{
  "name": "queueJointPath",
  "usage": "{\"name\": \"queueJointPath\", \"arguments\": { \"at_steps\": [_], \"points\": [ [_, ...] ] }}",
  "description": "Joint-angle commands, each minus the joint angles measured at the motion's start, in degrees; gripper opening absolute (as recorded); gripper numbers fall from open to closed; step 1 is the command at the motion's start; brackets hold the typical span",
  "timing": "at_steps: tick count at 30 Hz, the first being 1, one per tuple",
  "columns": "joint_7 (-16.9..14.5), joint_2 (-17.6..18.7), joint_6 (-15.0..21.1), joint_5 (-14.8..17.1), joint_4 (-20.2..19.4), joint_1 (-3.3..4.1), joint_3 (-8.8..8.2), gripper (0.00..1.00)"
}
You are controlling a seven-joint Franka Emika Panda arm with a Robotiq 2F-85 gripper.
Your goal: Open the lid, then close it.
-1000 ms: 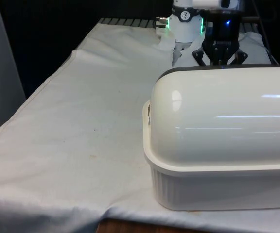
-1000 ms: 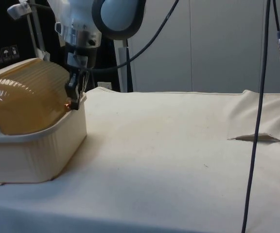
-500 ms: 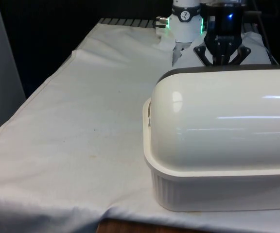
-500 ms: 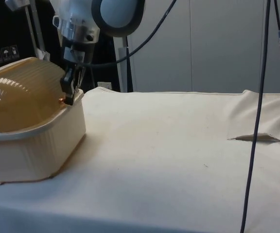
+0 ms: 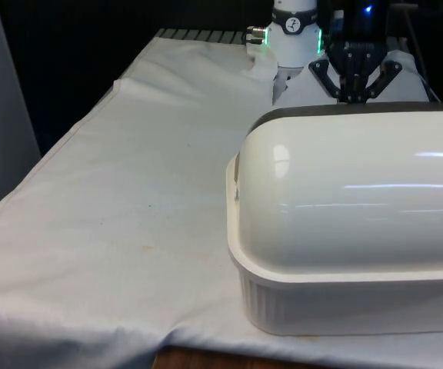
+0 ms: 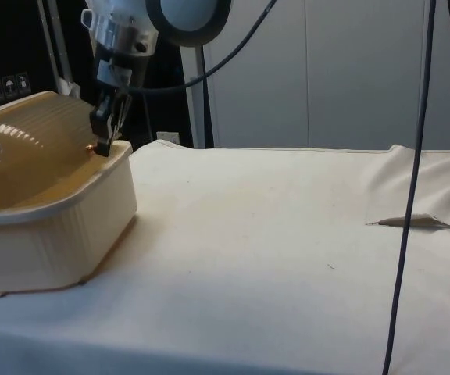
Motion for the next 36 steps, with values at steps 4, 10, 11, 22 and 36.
{"name": "queueJointPath", "arguments": {
  "at_steps": [4,10,11,22,36],
  "points": [
    [0.80,-0.06,2.18,-0.86,-0.06,0.57,-0.57,0.00],
    [0.80,-0.06,4.18,-0.86,-0.11,0.69,-0.57,0.00],
    [0.74,-0.06,4.53,-0.86,-0.11,0.69,-0.57,0.00],
    [0.00,0.00,7.73,0.00,-0.06,0.34,0.23,0.00],
    [0.57,0.00,13.41,-0.69,0.00,0.97,-0.57,0.00]
  ]
}}
